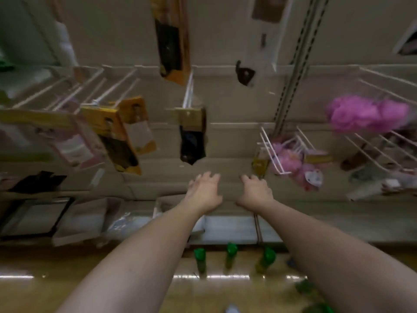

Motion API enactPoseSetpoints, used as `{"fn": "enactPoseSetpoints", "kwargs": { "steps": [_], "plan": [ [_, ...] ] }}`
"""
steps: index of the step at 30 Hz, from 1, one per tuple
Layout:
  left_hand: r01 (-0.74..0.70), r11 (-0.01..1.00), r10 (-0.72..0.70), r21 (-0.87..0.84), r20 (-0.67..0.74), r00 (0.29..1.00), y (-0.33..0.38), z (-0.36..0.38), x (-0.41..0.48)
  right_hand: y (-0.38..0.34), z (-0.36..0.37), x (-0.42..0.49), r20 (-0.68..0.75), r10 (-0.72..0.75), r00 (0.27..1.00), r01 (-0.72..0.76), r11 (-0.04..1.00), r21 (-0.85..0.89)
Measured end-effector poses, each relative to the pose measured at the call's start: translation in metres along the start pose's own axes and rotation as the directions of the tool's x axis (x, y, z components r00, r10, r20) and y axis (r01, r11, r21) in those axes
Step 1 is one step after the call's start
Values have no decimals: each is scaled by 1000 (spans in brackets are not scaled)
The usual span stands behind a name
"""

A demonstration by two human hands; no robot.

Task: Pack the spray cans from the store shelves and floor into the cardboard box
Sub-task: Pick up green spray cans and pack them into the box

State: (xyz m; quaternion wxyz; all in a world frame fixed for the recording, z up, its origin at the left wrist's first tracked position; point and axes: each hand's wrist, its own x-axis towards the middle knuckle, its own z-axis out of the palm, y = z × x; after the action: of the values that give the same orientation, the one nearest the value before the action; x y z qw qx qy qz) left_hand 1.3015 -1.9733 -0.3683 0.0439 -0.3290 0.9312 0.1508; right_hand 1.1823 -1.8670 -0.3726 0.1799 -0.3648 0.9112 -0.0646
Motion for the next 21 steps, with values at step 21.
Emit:
{"fn": "enactPoseSetpoints", "kwargs": {
  "steps": [21],
  "plan": [
    [51,998,-28,-48,392,920,30,294,91,217,241,80,342,262,903,-259,964,-53]
  ]
}}
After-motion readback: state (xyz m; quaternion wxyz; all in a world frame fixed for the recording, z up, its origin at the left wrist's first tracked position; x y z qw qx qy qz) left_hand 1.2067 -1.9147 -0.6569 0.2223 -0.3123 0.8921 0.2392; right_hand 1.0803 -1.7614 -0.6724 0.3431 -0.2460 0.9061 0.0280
